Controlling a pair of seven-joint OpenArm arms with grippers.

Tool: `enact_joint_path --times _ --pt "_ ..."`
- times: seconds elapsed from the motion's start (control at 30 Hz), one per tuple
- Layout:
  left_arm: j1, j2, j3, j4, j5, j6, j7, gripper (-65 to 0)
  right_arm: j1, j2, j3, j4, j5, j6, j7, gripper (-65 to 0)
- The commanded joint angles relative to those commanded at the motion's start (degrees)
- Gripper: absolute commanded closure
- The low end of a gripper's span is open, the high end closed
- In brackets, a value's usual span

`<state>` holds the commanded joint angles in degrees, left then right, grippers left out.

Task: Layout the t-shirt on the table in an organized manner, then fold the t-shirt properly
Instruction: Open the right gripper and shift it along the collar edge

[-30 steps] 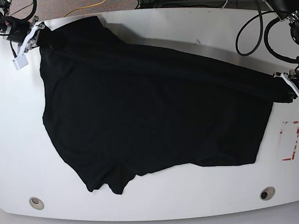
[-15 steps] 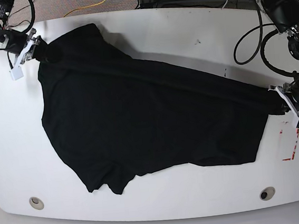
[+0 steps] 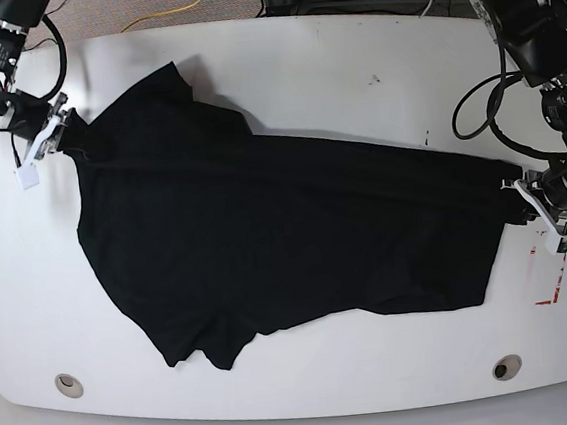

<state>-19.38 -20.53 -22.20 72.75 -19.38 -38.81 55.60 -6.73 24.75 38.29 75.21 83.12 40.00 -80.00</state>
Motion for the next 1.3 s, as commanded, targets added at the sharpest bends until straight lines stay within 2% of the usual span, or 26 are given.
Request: enact_joint_path --times 0.2,0.53,0.63,0.8,0.83,0.93,1.0,1.1,1.17,1.3 --pt "-0.1 0.0 2.7 -3.3 0.0 0.6 -3.4 0.0 3.7 0.0 0.0 -3.0 -3.1 0.0 0.0 0.0" --pt "-1.1 0.1 3.2 -5.1 0.0 0.6 -3.9 0.0 5.6 0.0 0.0 -3.5 -6.8 0.0 0.0 -0.2" --pt "-1.1 0.0 3.3 -5.8 0.0 0.6 -5.1 0.0 5.7 0.0 -0.4 -3.5 -7.0 0.0 0.0 -4.0" --pt "-1.1 -0.3 3.3 -5.8 0.0 0.6 -5.8 -1.7 5.7 0.0 -0.1 -3.5 -7.0 0.0 0.2 -28.1" --pt "-1.1 -0.4 3.3 -5.8 0.0 0.6 -5.8 -4.0 5.6 0.1 0.0 -3.5 -7.1 0.0 0.2 -36.8" --pt "-1.1 -0.4 3.3 -5.8 0.1 0.7 -5.8 -11.8 5.6 0.2 0.0 -3.3 -7.1 0.0 0.2 -56.1" --pt "-1.1 -0.4 3.2 -5.8 0.1 1.0 -5.8 -17.1 5.6 0.7 0.0 -3.2 -6.9 0.0 0.0 -65.0" --pt "-1.1 -0.4 3.1 -5.5 0.1 2.9 -5.7 -23.9 5.4 1.3 0.0 -2.8 -6.6 0.0 0.0 -65.0" --pt "-1.1 -0.4 3.0 -5.4 0.0 4.4 -5.7 -25.0 3.9 1.4 0.1 -0.7 -6.5 0.0 0.0 -65.0" --pt "-1.1 -0.4 2.8 -5.3 -0.2 4.7 -5.7 -25.1 0.7 1.3 2.5 5.6 -6.6 0.0 0.0 -65.0"
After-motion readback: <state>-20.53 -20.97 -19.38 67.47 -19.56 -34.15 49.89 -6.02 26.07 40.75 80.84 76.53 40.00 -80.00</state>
